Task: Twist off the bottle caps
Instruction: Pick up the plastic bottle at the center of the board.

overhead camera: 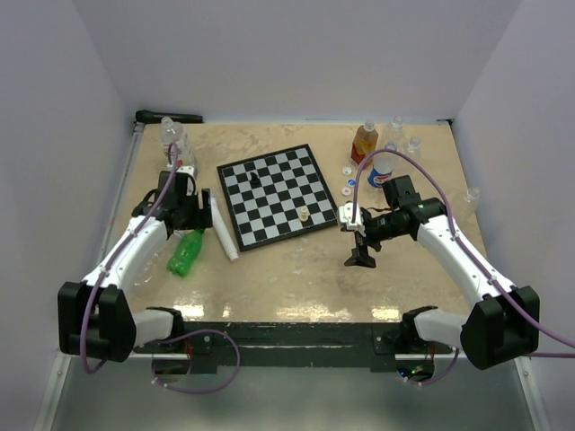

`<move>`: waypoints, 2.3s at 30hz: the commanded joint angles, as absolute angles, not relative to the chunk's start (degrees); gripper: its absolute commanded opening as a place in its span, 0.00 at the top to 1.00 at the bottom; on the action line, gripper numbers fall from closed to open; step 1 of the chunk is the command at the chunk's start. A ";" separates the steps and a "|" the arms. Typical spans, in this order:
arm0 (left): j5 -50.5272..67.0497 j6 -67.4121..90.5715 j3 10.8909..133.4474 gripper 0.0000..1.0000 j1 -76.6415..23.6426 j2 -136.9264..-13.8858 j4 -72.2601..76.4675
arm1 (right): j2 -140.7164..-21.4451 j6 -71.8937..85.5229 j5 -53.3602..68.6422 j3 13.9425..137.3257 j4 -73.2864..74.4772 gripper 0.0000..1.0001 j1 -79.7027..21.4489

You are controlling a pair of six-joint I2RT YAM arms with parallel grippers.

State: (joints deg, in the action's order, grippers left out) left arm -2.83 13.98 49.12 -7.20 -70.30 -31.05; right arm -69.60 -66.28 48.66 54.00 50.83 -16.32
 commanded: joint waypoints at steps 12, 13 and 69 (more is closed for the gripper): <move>-9.94 9.23 52.20 0.42 -8.00 -83.49 -30.94 | -68.20 -67.50 50.01 54.40 51.77 0.02 -16.08; -10.02 9.05 52.64 0.43 -8.17 -83.93 -31.02 | -68.20 -67.50 50.01 54.40 51.85 0.02 -16.08; 15.18 17.22 50.89 1.00 -10.02 -64.52 -24.79 | -69.70 -67.85 51.50 54.40 52.20 0.02 -16.17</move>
State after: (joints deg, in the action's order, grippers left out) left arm 3.64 12.45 52.62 -9.56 -68.27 -29.65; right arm -69.67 -66.74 49.01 54.00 51.44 -16.32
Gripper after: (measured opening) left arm 0.412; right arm 0.983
